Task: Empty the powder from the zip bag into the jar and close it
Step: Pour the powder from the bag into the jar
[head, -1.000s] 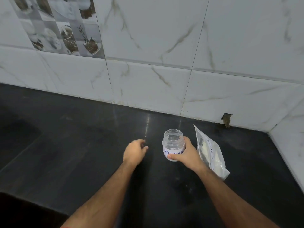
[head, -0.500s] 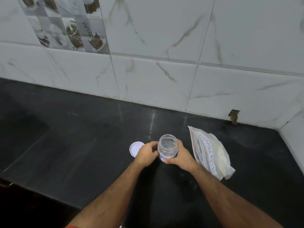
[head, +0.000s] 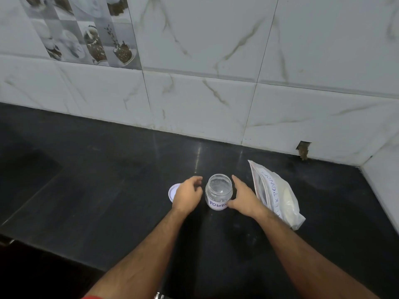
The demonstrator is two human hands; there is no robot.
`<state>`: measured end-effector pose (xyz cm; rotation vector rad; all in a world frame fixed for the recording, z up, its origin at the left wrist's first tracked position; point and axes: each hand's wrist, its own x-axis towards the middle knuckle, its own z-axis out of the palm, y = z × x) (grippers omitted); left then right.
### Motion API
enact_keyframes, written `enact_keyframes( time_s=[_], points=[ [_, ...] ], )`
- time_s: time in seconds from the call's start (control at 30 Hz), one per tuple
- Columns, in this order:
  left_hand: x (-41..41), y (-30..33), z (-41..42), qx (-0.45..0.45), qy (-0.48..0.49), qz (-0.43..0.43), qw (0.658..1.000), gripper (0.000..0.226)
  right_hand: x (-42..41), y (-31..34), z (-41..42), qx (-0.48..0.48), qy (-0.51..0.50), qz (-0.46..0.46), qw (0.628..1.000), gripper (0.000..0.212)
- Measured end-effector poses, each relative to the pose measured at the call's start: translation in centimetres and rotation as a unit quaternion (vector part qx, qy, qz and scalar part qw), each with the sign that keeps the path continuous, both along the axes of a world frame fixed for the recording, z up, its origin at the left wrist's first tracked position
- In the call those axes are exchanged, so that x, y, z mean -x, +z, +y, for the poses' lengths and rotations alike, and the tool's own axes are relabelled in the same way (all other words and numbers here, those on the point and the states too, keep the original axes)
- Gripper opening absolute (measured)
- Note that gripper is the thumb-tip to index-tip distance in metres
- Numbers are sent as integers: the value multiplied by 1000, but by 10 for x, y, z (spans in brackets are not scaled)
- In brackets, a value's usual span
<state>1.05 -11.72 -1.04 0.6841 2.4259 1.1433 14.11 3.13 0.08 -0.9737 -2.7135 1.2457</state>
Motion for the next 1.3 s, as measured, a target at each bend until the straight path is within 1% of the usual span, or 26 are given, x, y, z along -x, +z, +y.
enact_keyframes(
  time_s=[0.07,0.13,0.23,0.3,0.37,0.4,0.47,0.53,0.6,0.7,0.8,0.87,0.93,1.0,1.07,1.13,1.23,1.3],
  points=[
    [-4,16,1,-29,52,48,997,33,-3,9,3,-63,-30,41,997,77],
    [-10,30,6,-73,74,70,992,25,-8,19,7,-131,-50,100,985,53],
    [-19,42,22,-146,43,59,987,20,-18,33,16,-222,-46,146,963,31],
    [-30,48,37,-166,-7,45,985,19,-25,41,22,-269,-45,171,947,24],
    [-46,52,52,-157,-66,27,985,21,-33,49,28,-305,-52,178,934,21],
    [-54,51,60,-141,-92,7,986,24,-38,52,32,-323,-56,182,927,21],
    [-70,46,77,-113,-136,-62,982,32,-47,56,40,-341,-65,199,916,21],
    [-82,39,93,-91,-174,-107,975,40,-56,58,47,-338,-78,209,915,21],
    [-90,35,104,-82,-189,-152,967,44,-62,59,52,-331,-96,217,913,21],
    [-97,34,113,-107,-185,-242,947,40,-72,64,57,-337,-131,221,906,19],
    [-101,36,119,-125,-183,-286,932,33,-81,65,66,-339,-160,209,903,21],
    [-102,38,123,-133,-179,-294,929,32,-86,65,69,-311,-191,203,909,29],
    [-104,39,126,-139,-182,-300,926,31,-92,69,70,-249,-235,220,913,40],
    [-107,41,129,-146,-187,-302,923,32,-96,74,73,-200,-257,218,920,45],
    [-110,43,131,-155,-185,-302,922,34,-98,78,76,-169,-248,189,935,45],
    [-112,43,133,-162,-178,-298,924,35,-100,80,77,-134,-238,172,947,40],
    [-113,42,136,-155,-165,-275,934,35,-105,78,78,-115,-258,163,945,33],
    [-114,39,138,-151,-158,-263,940,35,-110,75,78,-94,-256,133,953,32]
  ],
)
